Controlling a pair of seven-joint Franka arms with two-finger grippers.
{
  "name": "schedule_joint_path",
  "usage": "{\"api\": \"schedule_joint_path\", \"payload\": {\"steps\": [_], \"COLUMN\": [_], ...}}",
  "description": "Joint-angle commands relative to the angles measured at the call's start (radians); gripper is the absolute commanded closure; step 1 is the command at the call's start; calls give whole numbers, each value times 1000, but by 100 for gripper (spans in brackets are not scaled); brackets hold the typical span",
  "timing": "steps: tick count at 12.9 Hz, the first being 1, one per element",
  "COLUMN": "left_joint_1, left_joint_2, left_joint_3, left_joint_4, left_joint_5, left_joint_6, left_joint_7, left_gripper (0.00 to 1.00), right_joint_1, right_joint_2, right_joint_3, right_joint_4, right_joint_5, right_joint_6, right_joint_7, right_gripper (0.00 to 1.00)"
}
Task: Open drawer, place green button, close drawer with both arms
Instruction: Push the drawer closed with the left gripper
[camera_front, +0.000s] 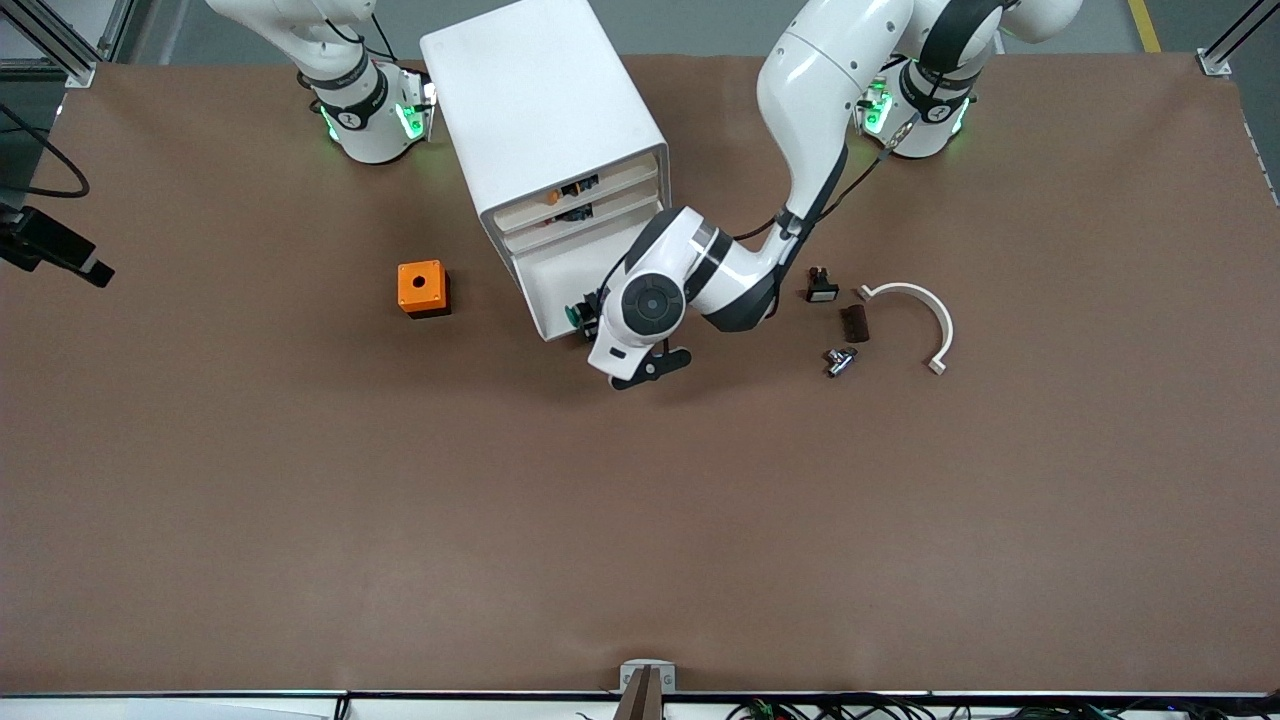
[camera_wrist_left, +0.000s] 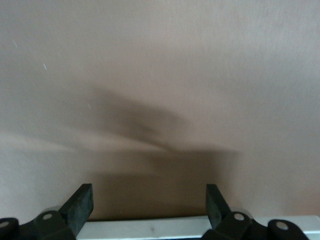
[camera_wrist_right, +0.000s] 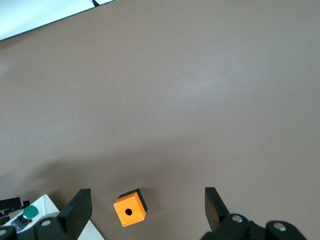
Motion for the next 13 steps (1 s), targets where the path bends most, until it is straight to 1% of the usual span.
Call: {"api": "schedule_joint_path", "payload": {"steps": [1, 4, 5, 6, 10, 12, 13], "left_joint_1": [-3, -23, -24, -26, -53, -55, -52], "left_joint_2": [-8, 2, 2, 5, 5, 9, 9], "left_joint_3": [-52, -85, -101, -108, -122, -122, -121], "left_joint_4": [-16, -33, -34, -36, -38, -38, -38], "left_joint_5": [6, 4, 1, -16, -48, -49, -49], "left_joint_6": [3, 3, 3, 3, 3, 3, 3], "left_joint_7": [-77, -107, -120, -139, -160, -164, -164], "left_gripper": [1, 1, 1, 1, 1, 1, 1], "right_joint_1": [-34, -34, -37, -46, -60, -60, -56], "right_joint_2": [-39, -42, -38, -35, -26, 16, 43], "right_joint_3": [37, 37, 45, 55, 54, 55, 55], "right_joint_4": [-16, -13, 11, 22, 27, 65, 94], "right_joint_5": [-15, -15, -15, -15, -21, -64, -70], "right_joint_6": [-1, -6, -7, -7, 19, 25, 23], "right_joint_7": [-15, -16, -21, -25, -25, -22, -16], "right_gripper": [0, 0, 0, 0, 0, 0, 0]}}
